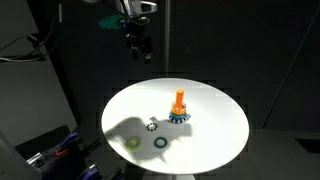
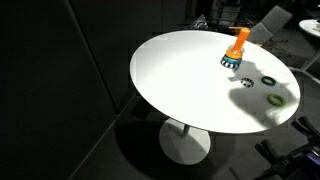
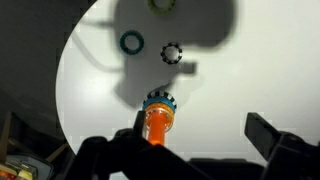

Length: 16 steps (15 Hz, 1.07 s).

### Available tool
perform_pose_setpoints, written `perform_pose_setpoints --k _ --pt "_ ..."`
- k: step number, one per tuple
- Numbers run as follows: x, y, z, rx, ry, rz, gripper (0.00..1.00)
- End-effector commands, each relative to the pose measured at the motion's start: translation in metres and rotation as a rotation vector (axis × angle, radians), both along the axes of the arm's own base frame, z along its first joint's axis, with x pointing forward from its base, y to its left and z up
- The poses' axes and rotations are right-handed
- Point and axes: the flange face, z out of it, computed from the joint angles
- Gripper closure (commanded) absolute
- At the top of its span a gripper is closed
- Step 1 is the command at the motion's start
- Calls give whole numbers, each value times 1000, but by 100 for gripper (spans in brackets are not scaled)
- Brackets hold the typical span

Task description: Put the transparent ring on the table

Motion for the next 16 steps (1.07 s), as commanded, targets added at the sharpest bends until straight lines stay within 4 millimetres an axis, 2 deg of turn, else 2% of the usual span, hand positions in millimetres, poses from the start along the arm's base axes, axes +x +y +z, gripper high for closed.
perform_pose_setpoints --k 1,3,4,9,16 --pt "27 -13 -6 47 -15 -63 0" --pt "33 -15 -8 67 6 -64 0" --pt "22 -11 -14 45 2 -46 0" --pt "30 -13 -15 52 2 -51 0" --pt "53 -29 -58 46 2 -135 0"
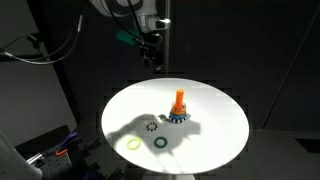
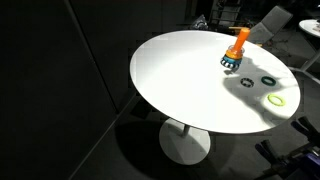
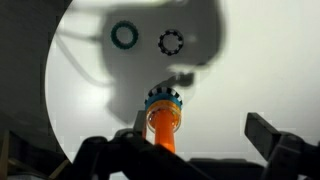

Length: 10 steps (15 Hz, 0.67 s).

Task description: Put the transparent ring on the table

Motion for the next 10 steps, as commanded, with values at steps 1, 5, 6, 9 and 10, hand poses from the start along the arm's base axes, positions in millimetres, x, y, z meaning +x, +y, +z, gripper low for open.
perform_pose_setpoints --k 1,5,6,9,10 --pt "14 -11 -20 0 -15 -53 0" --pt "28 -18 -56 -3 -10 -85 0" --pt "31 -19 -64 -1 -9 -91 0" --pt "42 -19 -91 -6 -29 -106 0" --pt "47 -20 -102 -10 -38 -114 0"
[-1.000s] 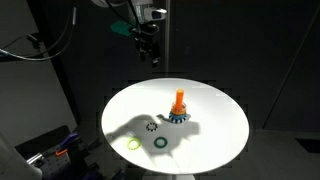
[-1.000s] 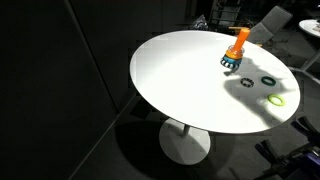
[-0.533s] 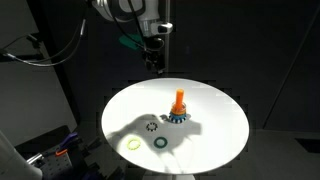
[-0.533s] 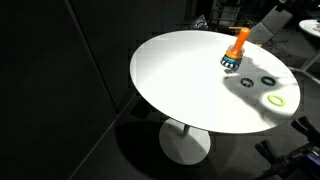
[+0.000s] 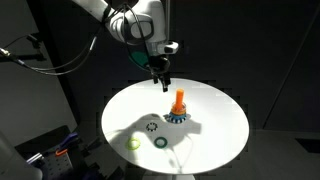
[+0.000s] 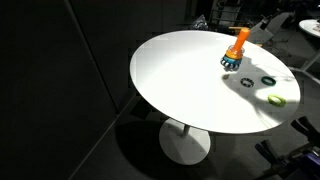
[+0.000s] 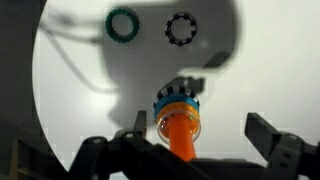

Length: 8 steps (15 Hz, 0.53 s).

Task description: Put the transparent ring on the table

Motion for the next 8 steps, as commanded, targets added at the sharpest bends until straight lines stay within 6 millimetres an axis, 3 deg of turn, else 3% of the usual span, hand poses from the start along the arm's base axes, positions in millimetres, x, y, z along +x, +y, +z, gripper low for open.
perform_pose_setpoints --k 1,8 --pt "20 -4 -25 -3 -32 -41 0" --pt "48 -10 -70 -20 -54 -84 0"
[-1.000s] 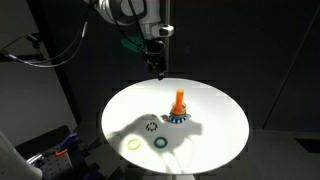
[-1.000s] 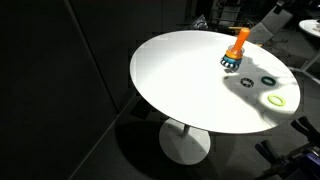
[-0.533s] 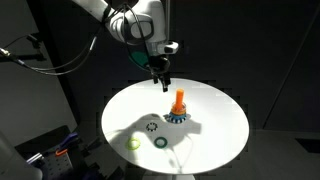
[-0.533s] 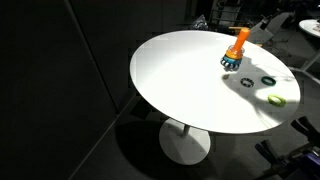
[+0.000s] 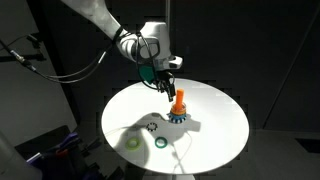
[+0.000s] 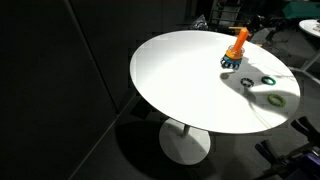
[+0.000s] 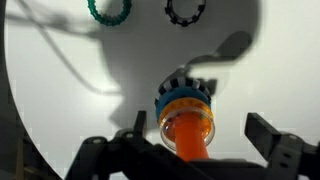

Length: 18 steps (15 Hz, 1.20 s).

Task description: Put the transparent ring on the table

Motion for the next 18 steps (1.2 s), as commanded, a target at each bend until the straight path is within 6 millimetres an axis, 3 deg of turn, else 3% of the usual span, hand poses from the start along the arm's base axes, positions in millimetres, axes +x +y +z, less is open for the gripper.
perform_pose_setpoints --k 1,8,18 --pt "24 -6 -11 -5 -16 -42 0" --pt "55 -13 -32 -10 -7 -59 0" --pt "81 -6 -69 -7 18 -39 0"
